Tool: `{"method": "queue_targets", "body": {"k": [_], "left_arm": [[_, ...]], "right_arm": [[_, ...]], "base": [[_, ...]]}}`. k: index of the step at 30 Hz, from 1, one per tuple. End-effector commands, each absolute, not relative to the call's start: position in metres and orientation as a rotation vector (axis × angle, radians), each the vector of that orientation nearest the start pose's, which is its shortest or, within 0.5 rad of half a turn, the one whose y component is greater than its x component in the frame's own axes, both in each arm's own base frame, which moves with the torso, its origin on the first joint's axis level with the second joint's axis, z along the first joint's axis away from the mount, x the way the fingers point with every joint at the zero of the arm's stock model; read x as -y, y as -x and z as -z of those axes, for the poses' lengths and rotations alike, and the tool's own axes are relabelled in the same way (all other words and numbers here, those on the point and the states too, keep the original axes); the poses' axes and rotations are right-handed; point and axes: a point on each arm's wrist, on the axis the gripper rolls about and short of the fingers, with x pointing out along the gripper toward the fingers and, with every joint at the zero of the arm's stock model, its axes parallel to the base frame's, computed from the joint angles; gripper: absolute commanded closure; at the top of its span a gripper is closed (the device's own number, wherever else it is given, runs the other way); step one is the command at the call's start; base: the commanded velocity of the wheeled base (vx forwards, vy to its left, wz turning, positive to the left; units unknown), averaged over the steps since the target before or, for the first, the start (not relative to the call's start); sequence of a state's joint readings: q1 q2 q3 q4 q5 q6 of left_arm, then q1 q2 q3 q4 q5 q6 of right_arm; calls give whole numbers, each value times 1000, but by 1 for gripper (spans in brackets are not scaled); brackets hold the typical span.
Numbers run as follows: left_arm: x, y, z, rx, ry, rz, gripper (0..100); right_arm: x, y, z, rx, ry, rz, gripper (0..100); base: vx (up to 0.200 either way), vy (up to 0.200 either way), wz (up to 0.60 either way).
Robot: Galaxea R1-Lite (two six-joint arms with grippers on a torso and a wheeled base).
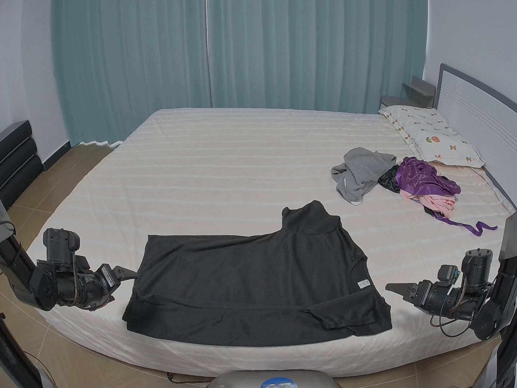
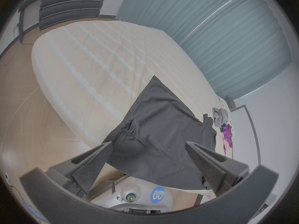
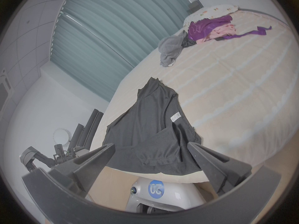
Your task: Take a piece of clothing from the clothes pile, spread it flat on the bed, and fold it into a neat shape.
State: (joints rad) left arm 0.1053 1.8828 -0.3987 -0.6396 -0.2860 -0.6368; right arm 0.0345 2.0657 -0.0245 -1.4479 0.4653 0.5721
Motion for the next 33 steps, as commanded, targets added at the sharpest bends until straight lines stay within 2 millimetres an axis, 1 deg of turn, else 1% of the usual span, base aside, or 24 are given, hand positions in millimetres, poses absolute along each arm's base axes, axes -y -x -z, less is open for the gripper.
{"method": "queue_targets", "body": {"k": [1,3,7,16,23,28,29,31,33], "left_arm": [[-20,-250,-39,-875,767,-105,0],[-20,-250,-36,-885,770,-104,0],[-20,-250,-31,-911,771,-109,0],[-10,-242,-5,-1036,707,-111,0],[-5,-246,0,-1051,680,-120,0],[-2,-252,6,-1056,667,-120,0],[-2,-254,7,-1048,660,-129,100],[-3,-255,9,-1040,655,-140,100],[-3,-256,16,-1024,640,-152,100]], "right_arm": [[-19,-208,-6,-784,-683,-290,0],[-21,-208,-7,-786,-684,-295,0],[-21,-207,-6,-790,-684,-297,0],[-22,-207,-3,-805,-682,-297,0],[-23,-207,-3,-809,-684,-297,0],[-23,-207,-3,-812,-681,-299,0],[-24,-207,-3,-814,-681,-303,0],[-24,-207,-2,-817,-679,-304,0],[-26,-207,-1,-825,-675,-308,0]], "base": [[200,0,0],[200,0,0],[0,0,0],[0,0,0],[0,0,0],[0,0,0],[0,0,0],[0,0,0],[0,0,0]]}}
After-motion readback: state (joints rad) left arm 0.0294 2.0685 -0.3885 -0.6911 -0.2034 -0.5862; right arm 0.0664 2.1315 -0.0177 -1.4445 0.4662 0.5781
